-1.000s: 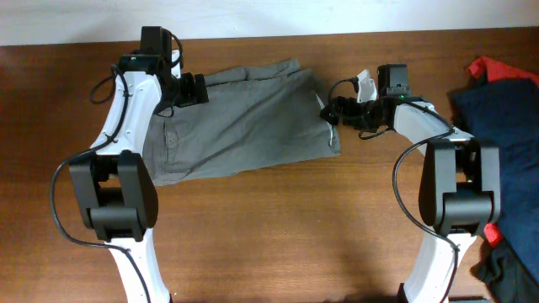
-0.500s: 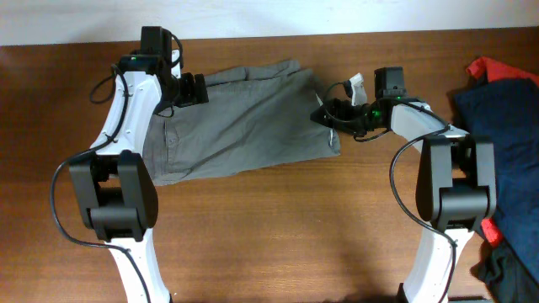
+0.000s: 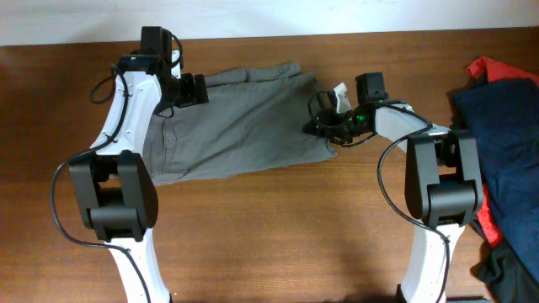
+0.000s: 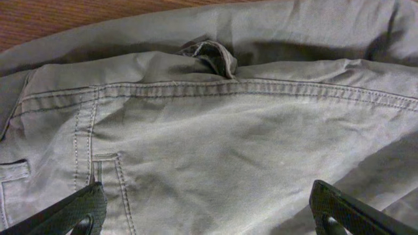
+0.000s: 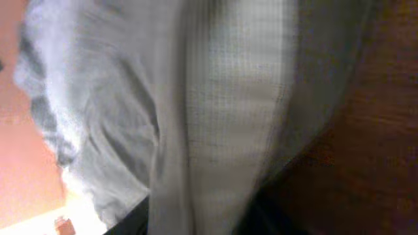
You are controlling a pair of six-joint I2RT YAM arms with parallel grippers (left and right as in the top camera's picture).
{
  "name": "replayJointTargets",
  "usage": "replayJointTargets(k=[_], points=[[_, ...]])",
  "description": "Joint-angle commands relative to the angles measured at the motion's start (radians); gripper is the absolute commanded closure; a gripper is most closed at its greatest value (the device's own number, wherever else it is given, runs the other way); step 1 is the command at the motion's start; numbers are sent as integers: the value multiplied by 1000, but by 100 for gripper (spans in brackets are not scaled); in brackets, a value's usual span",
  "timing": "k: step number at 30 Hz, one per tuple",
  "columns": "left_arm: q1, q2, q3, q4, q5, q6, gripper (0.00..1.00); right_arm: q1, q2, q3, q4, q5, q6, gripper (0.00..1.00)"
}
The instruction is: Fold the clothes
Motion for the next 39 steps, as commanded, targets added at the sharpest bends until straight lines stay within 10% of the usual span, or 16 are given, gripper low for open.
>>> replayJointTargets(k=[1,3,25,39], points=[[2,6,21,-4,11,19,1,-20,31,-15,-18,59,13,82],[2,6,21,-4,11,19,1,-29,31,-14,-35,94,39,96],[2,6,21,-8,11,19,1,-179,-165,27,-375,687,55,96],[3,6,21,-6,3,19,1,25,-217,33,-375,916,41,96]])
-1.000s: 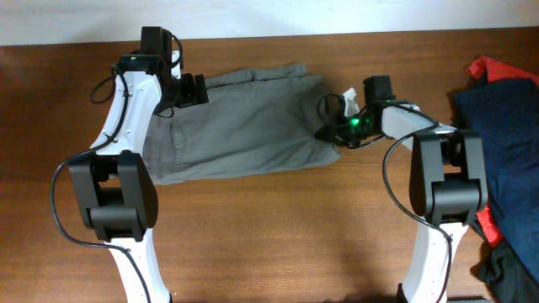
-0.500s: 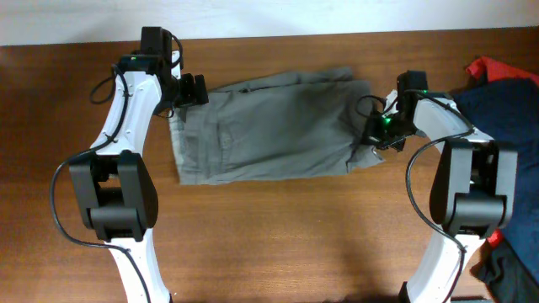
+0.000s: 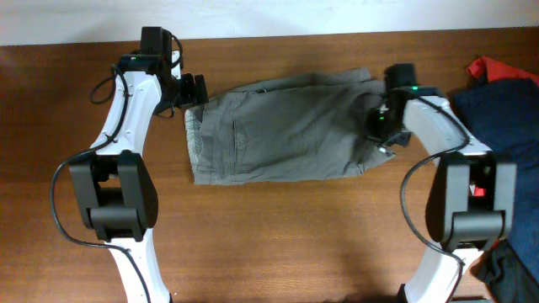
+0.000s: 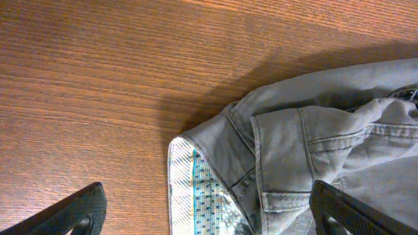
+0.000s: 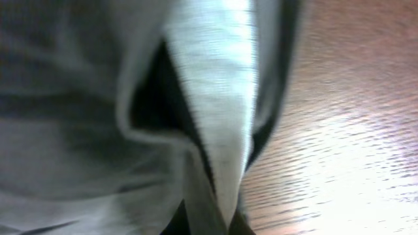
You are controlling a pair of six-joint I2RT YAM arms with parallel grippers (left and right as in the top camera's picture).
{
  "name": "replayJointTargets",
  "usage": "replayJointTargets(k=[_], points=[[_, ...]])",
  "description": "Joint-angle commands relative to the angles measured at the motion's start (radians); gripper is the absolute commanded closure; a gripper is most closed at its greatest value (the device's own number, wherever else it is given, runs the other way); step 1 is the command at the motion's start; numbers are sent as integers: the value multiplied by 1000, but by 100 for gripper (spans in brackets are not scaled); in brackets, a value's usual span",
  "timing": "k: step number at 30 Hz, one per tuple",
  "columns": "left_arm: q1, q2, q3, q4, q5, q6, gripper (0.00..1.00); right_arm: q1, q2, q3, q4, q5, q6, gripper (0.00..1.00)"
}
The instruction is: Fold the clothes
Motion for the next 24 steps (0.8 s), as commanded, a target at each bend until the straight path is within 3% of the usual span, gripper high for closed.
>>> replayJointTargets(k=[1,7,14,24], points=[[3,6,21,0,3,19,1,94,-29,7,11,129,2,96],[3,6,21,2,3,19,1,206,-29,82,-13,262,1,96],[3,6,21,2,3,19,1,281,-29,158,-39,264,-11,96],[3,6,21,2,3,19,1,340,-28,158,-38,51,-10,96]])
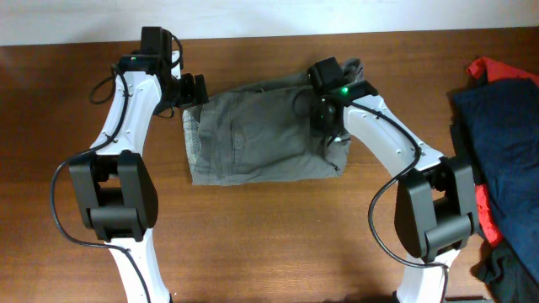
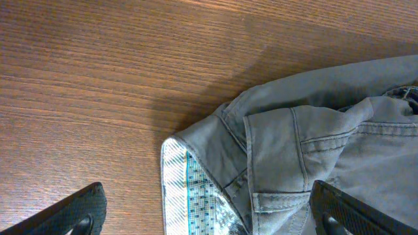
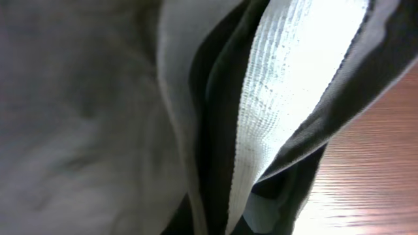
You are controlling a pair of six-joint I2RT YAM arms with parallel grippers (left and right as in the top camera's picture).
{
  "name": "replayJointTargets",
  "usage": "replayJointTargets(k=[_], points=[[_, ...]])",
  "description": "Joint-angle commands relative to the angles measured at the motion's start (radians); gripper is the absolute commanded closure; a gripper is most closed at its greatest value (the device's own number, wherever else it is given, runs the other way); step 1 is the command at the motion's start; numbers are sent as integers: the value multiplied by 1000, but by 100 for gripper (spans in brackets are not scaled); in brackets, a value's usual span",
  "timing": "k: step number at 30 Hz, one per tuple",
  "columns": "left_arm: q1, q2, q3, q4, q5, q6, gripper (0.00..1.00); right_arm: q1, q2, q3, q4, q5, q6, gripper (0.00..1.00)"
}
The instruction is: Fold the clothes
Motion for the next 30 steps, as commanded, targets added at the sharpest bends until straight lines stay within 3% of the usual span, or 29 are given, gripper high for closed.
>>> replayJointTargets(k=[1,22,28,30], points=[[3,6,21,1,3,19,1,28,-27,20,0,-96,-5,96],[3,6,21,1,3,19,1,127,-21,-42,74,-332,-5,96],[3,6,21,1,3,19,1,134,-20,-42,108,-395,-25,85],[3,6,21,1,3,20,1,132,-20,-42,109,-393,-45,57]])
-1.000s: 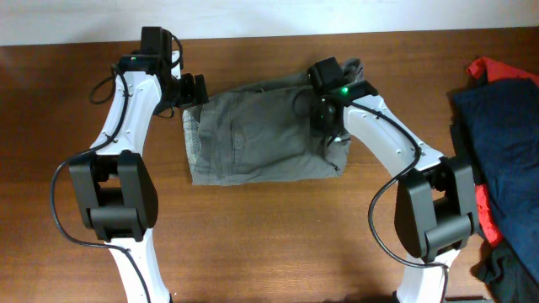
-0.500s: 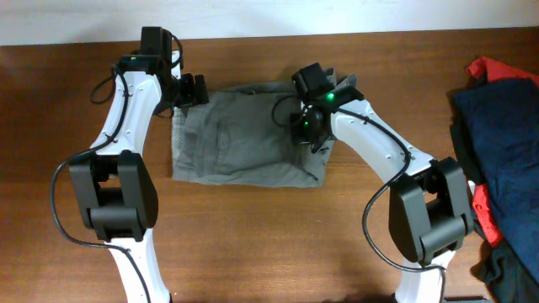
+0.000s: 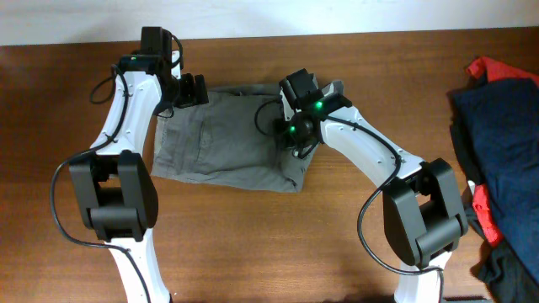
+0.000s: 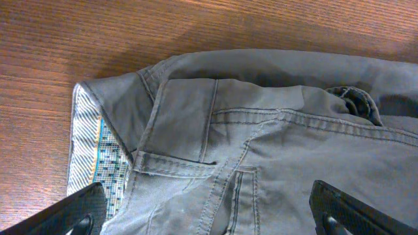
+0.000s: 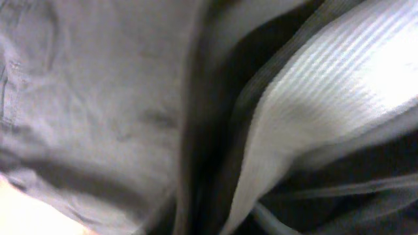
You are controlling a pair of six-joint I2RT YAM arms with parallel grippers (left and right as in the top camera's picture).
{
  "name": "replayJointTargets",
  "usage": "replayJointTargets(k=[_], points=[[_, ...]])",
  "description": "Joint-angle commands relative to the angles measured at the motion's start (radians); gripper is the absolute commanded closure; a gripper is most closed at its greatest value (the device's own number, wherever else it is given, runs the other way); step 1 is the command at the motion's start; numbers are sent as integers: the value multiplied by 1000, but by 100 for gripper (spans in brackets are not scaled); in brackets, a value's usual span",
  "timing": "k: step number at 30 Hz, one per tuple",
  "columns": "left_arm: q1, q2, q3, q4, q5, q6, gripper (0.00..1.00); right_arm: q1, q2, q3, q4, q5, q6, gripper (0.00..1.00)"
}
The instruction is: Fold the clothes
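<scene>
A pair of grey trousers [image 3: 215,139] lies partly folded on the table, with the waistband to the left. Its patterned lining [image 4: 88,153] and a belt loop [image 4: 356,101] show in the left wrist view. My left gripper [image 3: 192,89] hangs open over the waistband's far edge, its fingers [image 4: 81,209] wide apart with nothing between them. My right gripper [image 3: 290,136] sits over the middle of the trousers, shut on a fold of the cloth. In the right wrist view, blurred grey cloth and a white lining strip [image 5: 294,130] hide its fingers.
A pile of other clothes lies at the right edge: a dark blue garment [image 3: 497,135], something red [image 3: 493,67] and something black [image 3: 505,269]. The brown wooden table [image 3: 253,244] stretches in front of the trousers.
My right gripper has moved left and nearer, from the trousers' right part to their middle, with the cloth in it. The trousers have slid left, and more of the waistband lies under my left gripper.
The trousers lay spread out, my right gripper at their right end and my left open over the waistband. Then they lay further right, held at that end. Then the right end was doubled over leftward. Now the fold reaches the middle.
</scene>
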Motion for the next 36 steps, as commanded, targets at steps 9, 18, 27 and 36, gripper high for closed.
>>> replayJointTargets(k=[9,18,27,36], points=[[3,6,21,0,3,19,1,-57,-21,55,-63,52,-16,1],[3,6,21,-2,3,19,1,-282,-21,147,-240,49,-16,1],[3,6,21,5,3,19,1,-462,-21,121,-265,-199,-19,1],[3,6,21,10,3,19,1,-467,-20,-131,-35,-383,-46,1]])
